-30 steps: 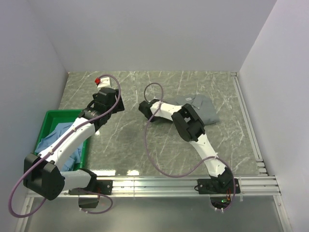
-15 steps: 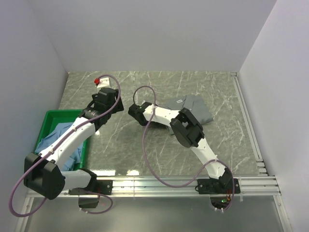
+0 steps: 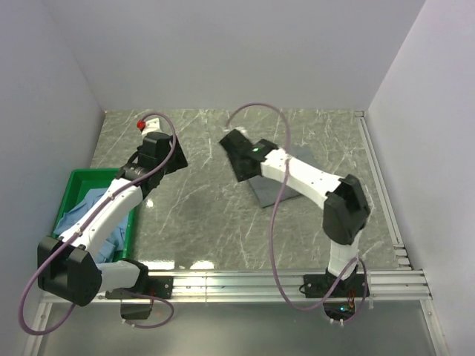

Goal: Fold and stack the long sleeve shirts
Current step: Fold the shirt

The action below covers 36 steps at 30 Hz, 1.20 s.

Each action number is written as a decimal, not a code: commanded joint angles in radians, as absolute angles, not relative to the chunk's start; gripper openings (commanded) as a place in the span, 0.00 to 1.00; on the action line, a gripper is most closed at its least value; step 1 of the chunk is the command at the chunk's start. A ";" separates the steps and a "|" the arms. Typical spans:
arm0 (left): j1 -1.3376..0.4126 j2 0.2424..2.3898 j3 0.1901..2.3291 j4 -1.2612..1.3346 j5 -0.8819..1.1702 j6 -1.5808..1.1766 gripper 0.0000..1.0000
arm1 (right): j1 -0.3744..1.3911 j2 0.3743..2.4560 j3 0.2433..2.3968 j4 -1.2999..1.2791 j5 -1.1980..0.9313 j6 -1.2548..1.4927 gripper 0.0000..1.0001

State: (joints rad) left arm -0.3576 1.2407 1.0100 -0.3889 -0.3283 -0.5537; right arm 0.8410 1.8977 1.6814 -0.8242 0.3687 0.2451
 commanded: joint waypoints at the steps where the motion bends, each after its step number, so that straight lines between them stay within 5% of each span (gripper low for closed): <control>1: -0.347 1.223 1.057 -0.410 -0.276 -0.604 0.75 | 0.709 1.832 1.534 -0.721 0.272 0.357 0.43; 12: -0.350 1.325 1.048 -0.354 -0.078 -0.686 0.74 | 0.627 1.802 1.123 -0.404 -0.015 0.442 0.34; 36: -0.540 1.993 1.387 -0.196 0.060 -0.811 0.66 | 0.626 1.812 1.062 -0.347 -0.186 0.410 0.32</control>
